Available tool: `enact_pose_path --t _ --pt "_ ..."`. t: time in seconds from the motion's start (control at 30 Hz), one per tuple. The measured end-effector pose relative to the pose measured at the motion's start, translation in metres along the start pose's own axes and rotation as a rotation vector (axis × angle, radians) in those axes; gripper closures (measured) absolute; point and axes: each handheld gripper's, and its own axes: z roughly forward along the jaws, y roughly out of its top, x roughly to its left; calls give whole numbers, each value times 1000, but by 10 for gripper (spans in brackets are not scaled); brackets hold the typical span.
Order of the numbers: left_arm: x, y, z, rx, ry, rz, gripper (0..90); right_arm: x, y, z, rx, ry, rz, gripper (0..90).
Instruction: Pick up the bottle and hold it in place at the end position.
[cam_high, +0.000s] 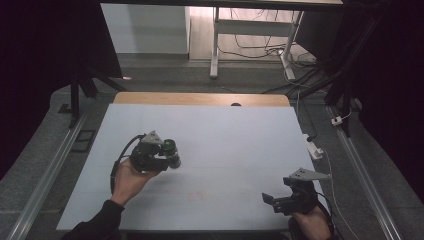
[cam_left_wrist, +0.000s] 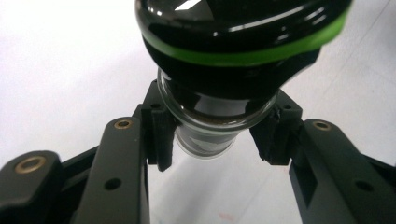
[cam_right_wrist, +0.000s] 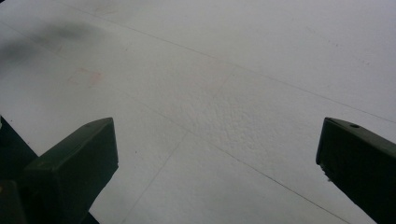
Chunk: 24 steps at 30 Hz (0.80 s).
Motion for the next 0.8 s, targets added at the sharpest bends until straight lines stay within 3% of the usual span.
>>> enact_pose_path --t 0.33,0.8 --pt "-1 29 29 9 -32 31 537 0 0 0 2 -3 5 0" --pt "2 47 63 24 -42 41 538 0 0 1 12 -11 5 0"
